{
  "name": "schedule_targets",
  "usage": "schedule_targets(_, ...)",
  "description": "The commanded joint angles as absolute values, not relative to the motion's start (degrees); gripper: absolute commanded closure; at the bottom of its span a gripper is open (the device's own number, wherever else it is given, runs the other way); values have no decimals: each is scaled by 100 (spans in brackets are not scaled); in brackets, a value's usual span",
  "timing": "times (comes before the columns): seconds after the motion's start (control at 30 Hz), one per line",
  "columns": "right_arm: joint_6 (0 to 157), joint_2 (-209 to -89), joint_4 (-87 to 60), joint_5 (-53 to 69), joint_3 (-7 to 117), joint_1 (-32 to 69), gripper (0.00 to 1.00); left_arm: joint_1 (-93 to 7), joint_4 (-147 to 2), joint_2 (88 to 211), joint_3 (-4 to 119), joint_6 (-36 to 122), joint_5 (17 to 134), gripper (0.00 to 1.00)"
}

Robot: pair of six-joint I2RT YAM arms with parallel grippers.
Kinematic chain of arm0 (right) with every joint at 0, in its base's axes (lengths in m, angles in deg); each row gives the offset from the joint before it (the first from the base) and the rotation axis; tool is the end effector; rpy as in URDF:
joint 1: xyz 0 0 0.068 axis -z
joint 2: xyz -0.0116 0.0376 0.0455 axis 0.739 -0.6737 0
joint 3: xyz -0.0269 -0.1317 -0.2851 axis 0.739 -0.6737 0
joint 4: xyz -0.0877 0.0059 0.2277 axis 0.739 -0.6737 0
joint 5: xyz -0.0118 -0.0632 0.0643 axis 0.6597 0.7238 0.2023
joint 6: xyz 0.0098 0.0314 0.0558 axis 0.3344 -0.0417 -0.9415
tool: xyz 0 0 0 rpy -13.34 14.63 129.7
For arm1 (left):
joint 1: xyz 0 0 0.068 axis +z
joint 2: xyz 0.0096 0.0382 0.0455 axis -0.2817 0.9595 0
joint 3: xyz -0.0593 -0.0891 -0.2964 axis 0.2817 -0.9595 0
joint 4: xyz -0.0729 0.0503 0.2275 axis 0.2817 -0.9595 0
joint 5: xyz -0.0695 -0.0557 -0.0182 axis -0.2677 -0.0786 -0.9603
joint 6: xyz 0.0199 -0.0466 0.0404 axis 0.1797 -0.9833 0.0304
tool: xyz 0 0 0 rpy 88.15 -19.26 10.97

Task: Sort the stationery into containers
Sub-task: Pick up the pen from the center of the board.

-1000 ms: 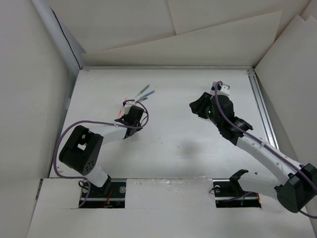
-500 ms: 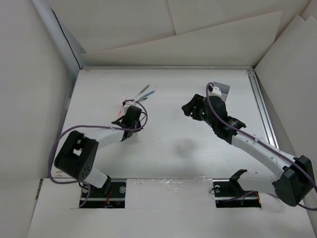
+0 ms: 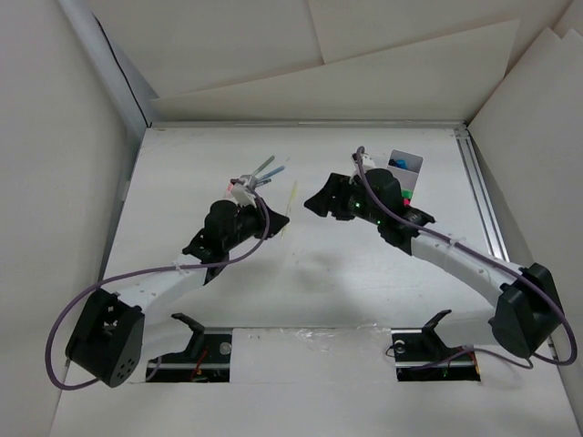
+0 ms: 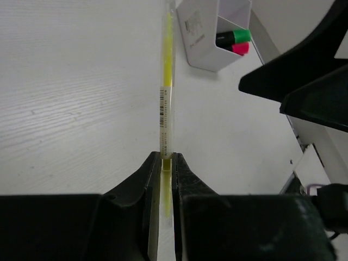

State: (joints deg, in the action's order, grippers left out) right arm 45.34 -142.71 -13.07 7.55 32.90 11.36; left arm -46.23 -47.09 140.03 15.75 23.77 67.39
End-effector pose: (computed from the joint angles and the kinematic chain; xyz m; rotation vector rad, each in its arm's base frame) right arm 0.2274 0.1761 0.3397 -0.0361 2.0790 0.9991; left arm 0.1953 -0.1285 0.2951 0.2105 1.7959 -1.0166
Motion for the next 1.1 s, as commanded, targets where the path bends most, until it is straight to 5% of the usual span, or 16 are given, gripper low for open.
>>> schedule_targets(0.0,4613,-14345,-685,288,3623,1038,25,-4721,-3891,14036,1495,2359,5914,100)
schedule_targets(0.4,4560,-14899,-517,367,3799,1091,40,-4950,-3610,13781,1363,2421,5606,100)
schedule_targets(0.53,4560,-14952,-404,367,3799,1091,51,-5003,-3557,13781,1363,2421,5606,100)
schedule_targets(0.77,4508,-15004,-350,428,3799,1144,86,-5003,-3496,13887,1363,2421,5501,100)
schedule_targets(0.87,4508,-15004,-350,673,3799,1249,96,-5003,-3496,13887,1363,2421,5501,82)
schedule_targets(0.93,4508,-14830,-350,858,3738,1302,98,-5003,-3496,13887,1363,2421,5623,61)
schedule_targets(1.07,4508,-14311,-604,1429,3685,1767,98,-5003,-3496,13887,1363,2298,5851,47)
